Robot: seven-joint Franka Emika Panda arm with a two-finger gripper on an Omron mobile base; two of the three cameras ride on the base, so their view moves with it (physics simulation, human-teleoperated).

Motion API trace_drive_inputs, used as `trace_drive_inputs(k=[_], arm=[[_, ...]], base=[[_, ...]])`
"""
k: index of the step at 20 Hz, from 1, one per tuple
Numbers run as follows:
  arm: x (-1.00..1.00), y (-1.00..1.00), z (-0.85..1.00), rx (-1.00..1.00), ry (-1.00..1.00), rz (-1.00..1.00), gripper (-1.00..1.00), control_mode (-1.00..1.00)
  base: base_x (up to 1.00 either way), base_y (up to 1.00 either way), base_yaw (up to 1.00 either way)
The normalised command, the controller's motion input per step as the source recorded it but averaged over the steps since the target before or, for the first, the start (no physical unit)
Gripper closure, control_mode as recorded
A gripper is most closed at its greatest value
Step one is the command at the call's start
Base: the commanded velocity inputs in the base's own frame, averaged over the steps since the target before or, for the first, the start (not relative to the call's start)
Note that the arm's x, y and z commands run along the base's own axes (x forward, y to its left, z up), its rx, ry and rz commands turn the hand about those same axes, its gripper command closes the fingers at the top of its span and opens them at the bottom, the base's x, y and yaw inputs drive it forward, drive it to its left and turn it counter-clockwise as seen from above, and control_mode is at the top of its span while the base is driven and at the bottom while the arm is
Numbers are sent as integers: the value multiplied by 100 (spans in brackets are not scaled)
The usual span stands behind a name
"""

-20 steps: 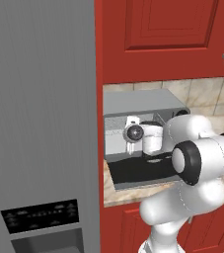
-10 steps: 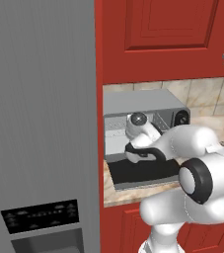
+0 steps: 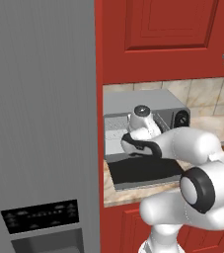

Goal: Pull the toaster oven rack outwards. Pick up the baguette from the plate and place it on the toaster oven rack. Close the toaster oven door fully and set the temperature to the lowest setting.

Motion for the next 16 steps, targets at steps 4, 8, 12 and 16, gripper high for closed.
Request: trace_drive_inputs(k=[4, 8, 12, 16], arm=[[-100, -26, -100, 7, 10, -7, 100, -100], [-100, -30, -100, 7, 8, -8, 100, -100], [-100, -30, -100, 6, 4, -8, 100, -100], [-100, -38, -100, 8, 3, -10, 100, -100]], base=[[0, 0, 0], [0, 0, 0], [0, 0, 0], [0, 0, 0]])
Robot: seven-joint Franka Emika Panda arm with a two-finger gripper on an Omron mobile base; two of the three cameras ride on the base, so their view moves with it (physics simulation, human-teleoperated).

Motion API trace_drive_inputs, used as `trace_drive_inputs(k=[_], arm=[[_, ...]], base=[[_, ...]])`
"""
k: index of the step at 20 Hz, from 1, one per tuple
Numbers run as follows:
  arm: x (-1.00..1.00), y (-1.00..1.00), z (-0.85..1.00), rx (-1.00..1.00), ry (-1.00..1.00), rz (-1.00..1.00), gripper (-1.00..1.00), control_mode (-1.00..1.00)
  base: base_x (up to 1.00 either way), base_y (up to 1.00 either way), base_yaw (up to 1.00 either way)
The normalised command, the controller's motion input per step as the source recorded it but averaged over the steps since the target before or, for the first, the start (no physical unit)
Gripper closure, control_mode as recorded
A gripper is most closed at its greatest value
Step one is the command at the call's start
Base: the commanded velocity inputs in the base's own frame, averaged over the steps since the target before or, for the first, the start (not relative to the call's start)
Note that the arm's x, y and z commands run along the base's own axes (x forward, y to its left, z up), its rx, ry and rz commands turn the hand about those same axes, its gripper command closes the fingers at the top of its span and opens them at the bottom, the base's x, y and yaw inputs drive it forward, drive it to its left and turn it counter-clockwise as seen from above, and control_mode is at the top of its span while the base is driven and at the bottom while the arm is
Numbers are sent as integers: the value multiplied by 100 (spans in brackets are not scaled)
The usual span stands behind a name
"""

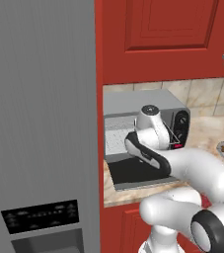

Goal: Pull the toaster oven rack outwards. Pick up the baguette from the plate and place it on the toaster oven rack. Close the toaster oven door fully and set the temperature to the lowest setting.

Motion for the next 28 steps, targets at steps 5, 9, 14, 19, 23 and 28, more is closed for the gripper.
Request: trace_drive_inputs(k=[5, 9, 14, 19, 23, 28], arm=[[-100, -39, -100, 5, 12, -11, 100, -100], [-100, -41, -100, 7, 13, -13, 100, -100], [-100, -38, -100, 7, 16, -13, 100, -100], [-100, -24, -94, 3, 27, -14, 100, -100], [-100, -18, -76, 1, 19, -11, 100, -100], [-100, -34, 47, 12, -19, -3, 100, -100]], base=[[0, 0, 0], [0, 0, 0], [0, 0, 0], [0, 0, 0], [0, 0, 0], [0, 0, 0]])
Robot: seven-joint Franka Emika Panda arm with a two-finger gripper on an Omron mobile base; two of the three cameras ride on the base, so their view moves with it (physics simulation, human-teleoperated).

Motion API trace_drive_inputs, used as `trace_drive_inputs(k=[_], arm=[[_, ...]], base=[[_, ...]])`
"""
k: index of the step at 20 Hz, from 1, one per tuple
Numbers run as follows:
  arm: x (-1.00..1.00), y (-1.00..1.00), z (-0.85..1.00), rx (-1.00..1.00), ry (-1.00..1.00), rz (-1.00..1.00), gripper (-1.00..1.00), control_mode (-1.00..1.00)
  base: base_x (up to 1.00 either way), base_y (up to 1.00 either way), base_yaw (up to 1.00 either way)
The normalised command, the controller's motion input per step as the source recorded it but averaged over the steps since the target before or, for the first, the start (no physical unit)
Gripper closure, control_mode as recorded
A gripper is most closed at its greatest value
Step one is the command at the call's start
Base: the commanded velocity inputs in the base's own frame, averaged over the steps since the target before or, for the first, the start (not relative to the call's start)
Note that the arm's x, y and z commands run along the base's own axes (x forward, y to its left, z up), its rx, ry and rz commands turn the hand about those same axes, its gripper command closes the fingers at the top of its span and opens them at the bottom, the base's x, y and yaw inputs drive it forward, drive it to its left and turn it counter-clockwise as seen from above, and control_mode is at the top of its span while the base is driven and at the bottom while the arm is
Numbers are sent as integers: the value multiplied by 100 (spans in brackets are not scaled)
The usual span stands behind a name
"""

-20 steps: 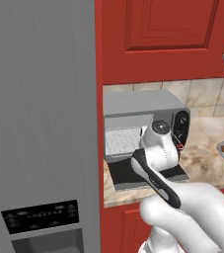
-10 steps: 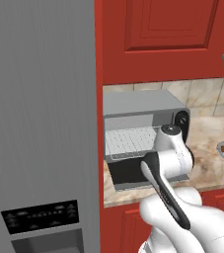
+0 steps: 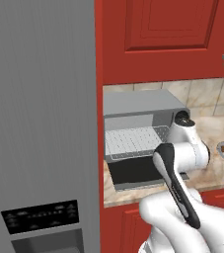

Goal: Pull the toaster oven rack outwards. Pick up the baguette from the plate and place it on the toaster oven rack. Close the toaster oven door fully and set the temperature to the lowest setting.

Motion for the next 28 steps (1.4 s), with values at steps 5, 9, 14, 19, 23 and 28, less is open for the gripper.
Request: trace_drive_inputs(k=[5, 9, 14, 19, 23, 28], arm=[[-95, -57, 100, 15, -49, -12, 100, -100], [-47, -68, 74, 13, -45, -27, 100, -100], [-4, -51, 40, 11, -23, -45, 100, -100], [0, -59, 16, 10, -11, -48, 100, -100], [0, -73, 0, 12, -2, -44, 100, -100], [0, -83, 0, 13, 0, -38, 100, -100]], base=[[0, 0, 0], [0, 0, 0], [0, 0, 0], [0, 0, 0], [0, 0, 0], [0, 0, 0]])
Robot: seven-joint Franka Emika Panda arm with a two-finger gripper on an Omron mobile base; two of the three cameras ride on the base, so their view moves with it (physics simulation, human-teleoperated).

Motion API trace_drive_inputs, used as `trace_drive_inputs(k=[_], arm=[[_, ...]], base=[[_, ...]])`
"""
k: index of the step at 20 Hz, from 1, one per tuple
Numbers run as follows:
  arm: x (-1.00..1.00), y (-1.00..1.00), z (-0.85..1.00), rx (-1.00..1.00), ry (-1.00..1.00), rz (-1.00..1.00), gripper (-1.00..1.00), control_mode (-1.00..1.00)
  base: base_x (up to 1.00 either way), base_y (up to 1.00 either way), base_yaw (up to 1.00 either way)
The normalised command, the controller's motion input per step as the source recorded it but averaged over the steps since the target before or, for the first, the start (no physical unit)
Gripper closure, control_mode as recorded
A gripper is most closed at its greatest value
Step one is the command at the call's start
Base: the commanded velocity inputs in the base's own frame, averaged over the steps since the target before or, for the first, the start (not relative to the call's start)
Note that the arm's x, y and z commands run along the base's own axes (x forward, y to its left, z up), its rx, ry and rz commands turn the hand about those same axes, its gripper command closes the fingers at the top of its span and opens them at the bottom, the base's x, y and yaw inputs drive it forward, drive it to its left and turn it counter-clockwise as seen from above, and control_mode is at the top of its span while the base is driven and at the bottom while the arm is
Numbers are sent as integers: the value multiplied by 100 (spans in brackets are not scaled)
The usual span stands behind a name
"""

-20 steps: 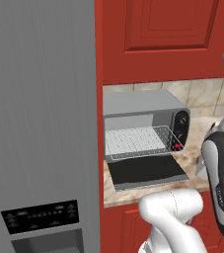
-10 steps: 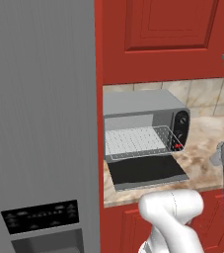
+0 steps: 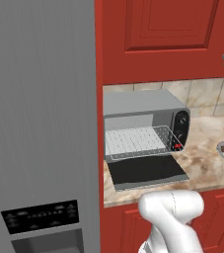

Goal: Pull the toaster oven rack outwards. Pick up the baguette from the plate and place it on the toaster oven rack. Close the toaster oven door fully and set the temperature to the lowest setting.

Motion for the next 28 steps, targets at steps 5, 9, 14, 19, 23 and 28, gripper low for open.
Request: trace_drive_inputs(k=[5, 9, 14, 19, 23, 28], arm=[[0, -78, 0, 10, 0, -33, 100, -100], [1, -69, 0, 8, 4, -35, 100, -100], [2, -39, 0, 1, 5, -34, 100, -100], [5, -19, -16, 7, 0, -21, 100, -100], [6, 0, -50, 5, 4, 0, 100, -100], [12, -14, -33, 23, 0, 0, 100, -100]], base=[[0, 0, 0], [0, 0, 0], [0, 0, 0], [0, 0, 0], [0, 0, 0], [0, 0, 0]])
